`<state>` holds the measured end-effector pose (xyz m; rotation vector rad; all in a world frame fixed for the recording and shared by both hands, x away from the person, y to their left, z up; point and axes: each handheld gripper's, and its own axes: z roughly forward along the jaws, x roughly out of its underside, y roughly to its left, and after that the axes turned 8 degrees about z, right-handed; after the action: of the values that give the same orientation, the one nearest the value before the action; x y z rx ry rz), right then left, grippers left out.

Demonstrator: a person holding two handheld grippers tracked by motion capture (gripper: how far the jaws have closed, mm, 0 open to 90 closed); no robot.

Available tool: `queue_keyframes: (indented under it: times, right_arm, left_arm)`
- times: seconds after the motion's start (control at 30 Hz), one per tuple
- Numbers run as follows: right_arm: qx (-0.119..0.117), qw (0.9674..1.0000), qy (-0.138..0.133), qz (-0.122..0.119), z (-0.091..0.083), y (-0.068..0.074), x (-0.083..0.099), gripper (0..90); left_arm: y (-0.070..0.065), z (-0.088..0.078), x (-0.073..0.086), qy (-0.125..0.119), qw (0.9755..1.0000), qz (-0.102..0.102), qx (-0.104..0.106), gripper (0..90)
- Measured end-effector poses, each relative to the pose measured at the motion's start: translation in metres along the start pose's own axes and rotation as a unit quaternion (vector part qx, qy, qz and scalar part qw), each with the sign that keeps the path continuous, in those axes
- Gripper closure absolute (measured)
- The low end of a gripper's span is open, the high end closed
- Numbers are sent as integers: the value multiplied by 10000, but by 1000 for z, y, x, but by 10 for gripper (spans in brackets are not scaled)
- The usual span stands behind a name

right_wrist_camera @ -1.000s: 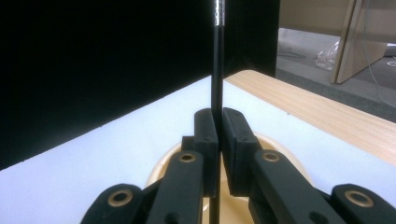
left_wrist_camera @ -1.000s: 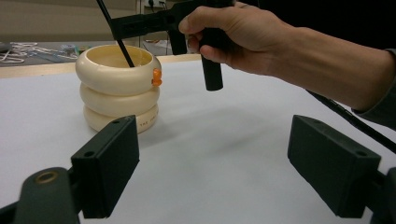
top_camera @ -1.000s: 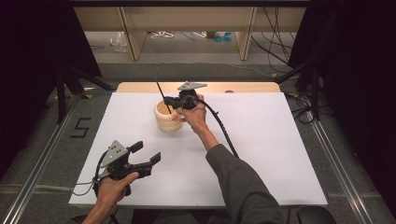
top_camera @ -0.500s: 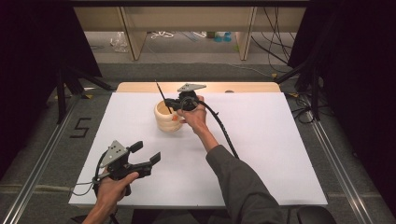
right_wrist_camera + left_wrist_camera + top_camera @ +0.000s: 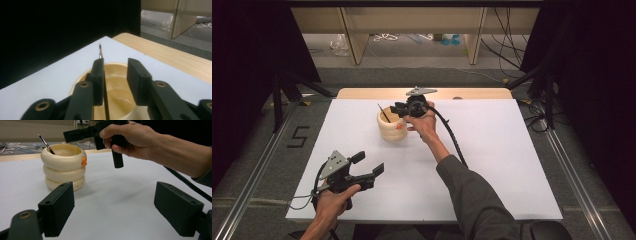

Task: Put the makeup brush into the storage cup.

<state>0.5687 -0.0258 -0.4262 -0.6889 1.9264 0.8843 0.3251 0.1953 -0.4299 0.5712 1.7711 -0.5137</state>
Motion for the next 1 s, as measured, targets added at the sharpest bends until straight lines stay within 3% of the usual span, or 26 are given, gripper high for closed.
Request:
queue_keyframes:
  times: [0.37, 0.73, 1.0]
  right_arm:
    - [334, 9993, 116, -137, -20, -2, -10, 440]
    - [405, 9985, 282, -239, -47, 0, -16, 354]
    - [400, 9982, 185, -399, -76, 4, -19, 335]
  left_arm:
    - [0, 0, 0, 12, 10000, -25, -15, 159]
    - [0, 0, 0, 21, 10000, -27, -23, 159]
    - [-1, 1, 0, 11, 10000, -31, -25, 159]
